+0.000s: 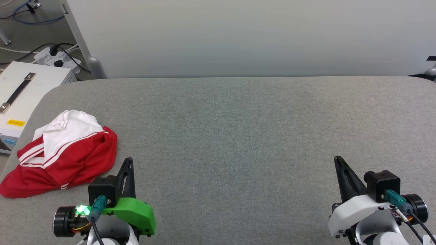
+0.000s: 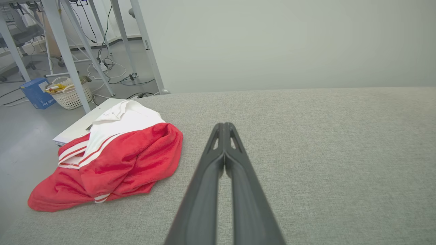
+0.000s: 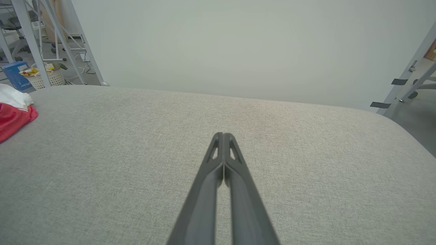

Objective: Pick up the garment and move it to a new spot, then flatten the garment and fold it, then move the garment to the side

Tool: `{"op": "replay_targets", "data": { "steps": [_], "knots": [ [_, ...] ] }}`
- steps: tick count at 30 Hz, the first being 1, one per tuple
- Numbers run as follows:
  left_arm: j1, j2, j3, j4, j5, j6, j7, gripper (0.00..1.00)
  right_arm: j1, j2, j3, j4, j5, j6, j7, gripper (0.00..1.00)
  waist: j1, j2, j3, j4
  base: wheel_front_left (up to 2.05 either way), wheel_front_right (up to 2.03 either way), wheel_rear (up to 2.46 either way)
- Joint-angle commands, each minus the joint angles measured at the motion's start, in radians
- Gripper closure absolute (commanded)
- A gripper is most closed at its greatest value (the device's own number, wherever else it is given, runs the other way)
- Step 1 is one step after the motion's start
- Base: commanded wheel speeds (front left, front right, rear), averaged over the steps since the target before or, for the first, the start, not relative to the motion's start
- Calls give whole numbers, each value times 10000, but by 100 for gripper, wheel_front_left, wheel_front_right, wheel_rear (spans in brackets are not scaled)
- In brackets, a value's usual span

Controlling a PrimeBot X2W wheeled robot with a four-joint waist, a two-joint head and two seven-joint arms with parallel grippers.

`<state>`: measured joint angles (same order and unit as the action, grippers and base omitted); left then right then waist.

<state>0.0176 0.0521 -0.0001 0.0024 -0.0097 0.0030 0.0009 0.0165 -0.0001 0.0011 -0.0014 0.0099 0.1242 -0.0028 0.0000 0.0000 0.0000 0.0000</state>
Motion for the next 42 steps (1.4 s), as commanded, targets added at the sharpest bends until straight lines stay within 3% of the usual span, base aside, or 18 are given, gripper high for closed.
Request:
{"op": "replay_targets", "data": {
  "steps": [1,8,9,26,42],
  "knots": [
    [-176,-19,1,-24,97,-30,-9,100,-165,1,-11,14,-99,65,28,100,0,0,0,0,0,0,0],
    [-176,-19,1,-24,97,-30,-9,100,-165,1,-11,14,-99,65,28,100,0,0,0,0,0,0,0],
    [0,0,2,0,-1,0,-1,0,0,0,1,0,1,0,-1,0,0,0,0,0,0,0,0],
    [-86,0,143,59,-833,-133,-266,0,-74,0,-103,50,736,-4,-264,0,0,0,15,-2,0,0,0],
    [-158,-3,-41,-208,-96,252,-598,0,-96,0,-108,-384,90,6,-591,0,0,0,41,4,0,0,0]
  ]
}}
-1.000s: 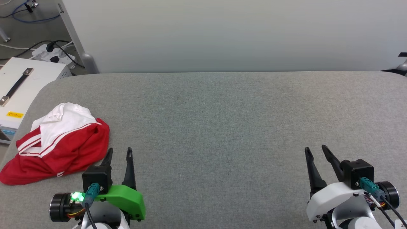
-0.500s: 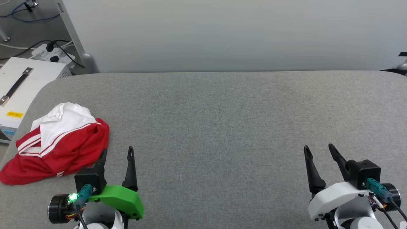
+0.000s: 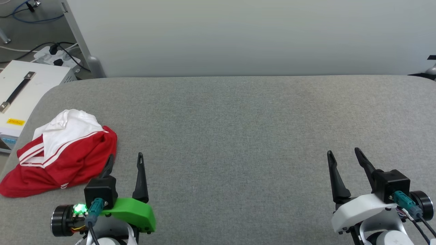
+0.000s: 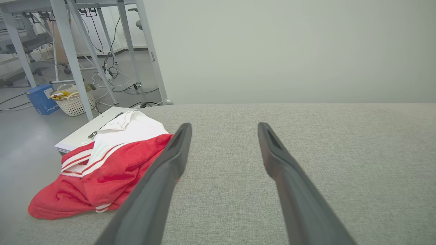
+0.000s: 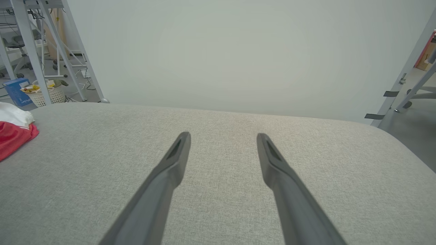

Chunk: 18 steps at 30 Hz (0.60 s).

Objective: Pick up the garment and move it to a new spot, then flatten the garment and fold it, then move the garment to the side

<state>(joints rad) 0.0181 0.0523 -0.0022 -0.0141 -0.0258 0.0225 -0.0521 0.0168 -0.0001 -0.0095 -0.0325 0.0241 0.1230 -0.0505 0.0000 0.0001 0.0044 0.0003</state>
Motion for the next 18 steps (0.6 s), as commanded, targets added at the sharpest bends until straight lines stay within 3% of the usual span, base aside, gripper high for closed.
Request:
{"op": "replay_targets", "data": {
  "steps": [1,18],
  "knots": [
    [-163,-5,-43,-34,118,87,-91,0,-94,0,4,-92,-92,18,-136,0,0,-1,-8,1,0,0,0],
    [-176,181,-483,239,161,325,-440,0,5,0,53,-151,-253,28,-479,0,0,-1,-75,-3,0,0,0]
  ]
}}
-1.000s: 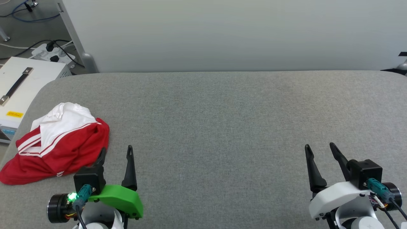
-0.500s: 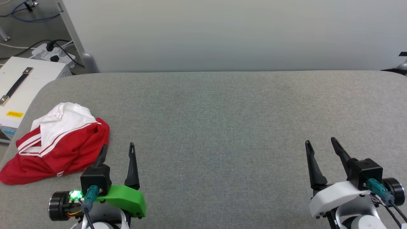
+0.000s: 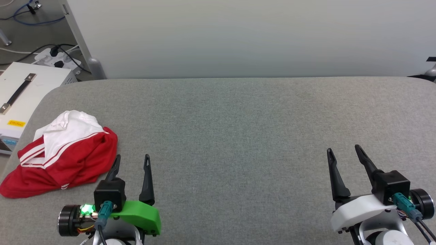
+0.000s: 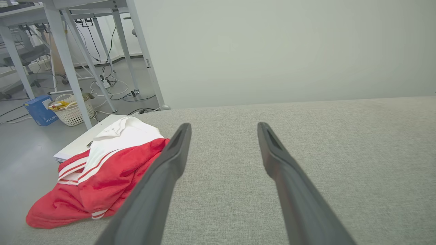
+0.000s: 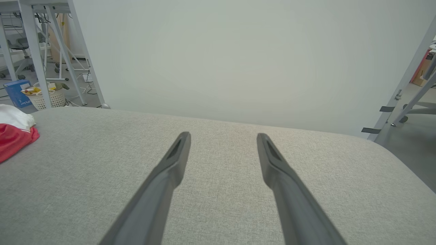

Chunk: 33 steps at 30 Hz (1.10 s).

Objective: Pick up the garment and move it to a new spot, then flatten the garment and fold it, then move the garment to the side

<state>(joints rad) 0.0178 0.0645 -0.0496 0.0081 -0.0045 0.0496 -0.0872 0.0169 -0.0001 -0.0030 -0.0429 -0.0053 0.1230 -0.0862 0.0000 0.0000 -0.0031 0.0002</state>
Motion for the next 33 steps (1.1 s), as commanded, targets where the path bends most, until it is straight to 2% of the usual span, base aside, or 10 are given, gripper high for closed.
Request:
{"op": "replay_targets", "data": {
  "steps": [1,16,33],
  "knots": [
    [-173,66,-19,36,-72,44,-112,0,11,0,-5,-45,87,29,-145,0,0,0,-5,-3,0,0,0],
    [-115,-35,57,289,-403,-243,-424,0,163,0,-67,37,745,38,-453,0,0,0,-57,-15,0,0,0],
    [-91,-122,134,609,-443,-479,-772,0,280,1,-14,132,892,48,-796,0,0,0,-63,-5,0,0,0]
  ]
}}
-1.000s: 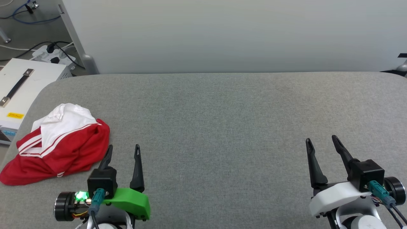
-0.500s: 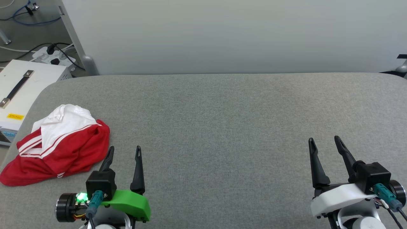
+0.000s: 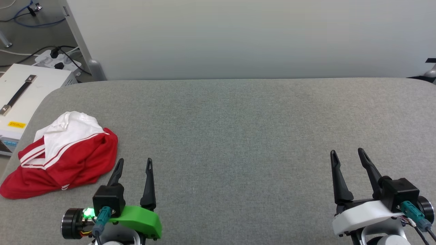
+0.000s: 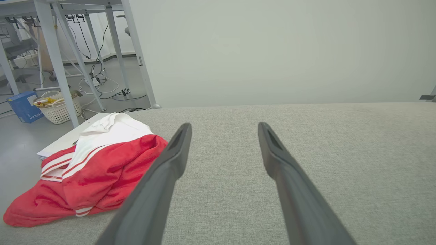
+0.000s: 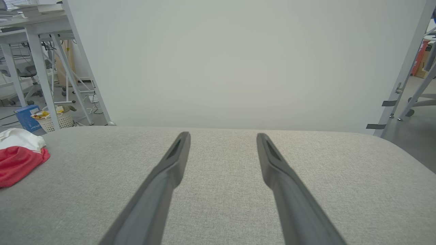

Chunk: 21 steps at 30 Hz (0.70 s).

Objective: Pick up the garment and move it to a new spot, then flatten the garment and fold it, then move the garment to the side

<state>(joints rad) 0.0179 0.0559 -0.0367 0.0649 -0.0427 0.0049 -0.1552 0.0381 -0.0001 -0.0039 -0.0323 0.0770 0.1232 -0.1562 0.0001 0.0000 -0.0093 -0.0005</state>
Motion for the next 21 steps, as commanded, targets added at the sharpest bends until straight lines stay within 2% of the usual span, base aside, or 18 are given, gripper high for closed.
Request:
{"op": "replay_targets", "data": {
  "steps": [1,21],
  "knots": [
    [-94,-37,7,60,-63,-42,-115,0,75,1,-2,31,76,47,-119,0,-1,0,-1,2,0,0,0],
    [-117,-51,-99,312,-288,-122,-532,0,179,1,14,12,294,59,-531,0,-1,0,-52,34,0,0,0]
  ]
}}
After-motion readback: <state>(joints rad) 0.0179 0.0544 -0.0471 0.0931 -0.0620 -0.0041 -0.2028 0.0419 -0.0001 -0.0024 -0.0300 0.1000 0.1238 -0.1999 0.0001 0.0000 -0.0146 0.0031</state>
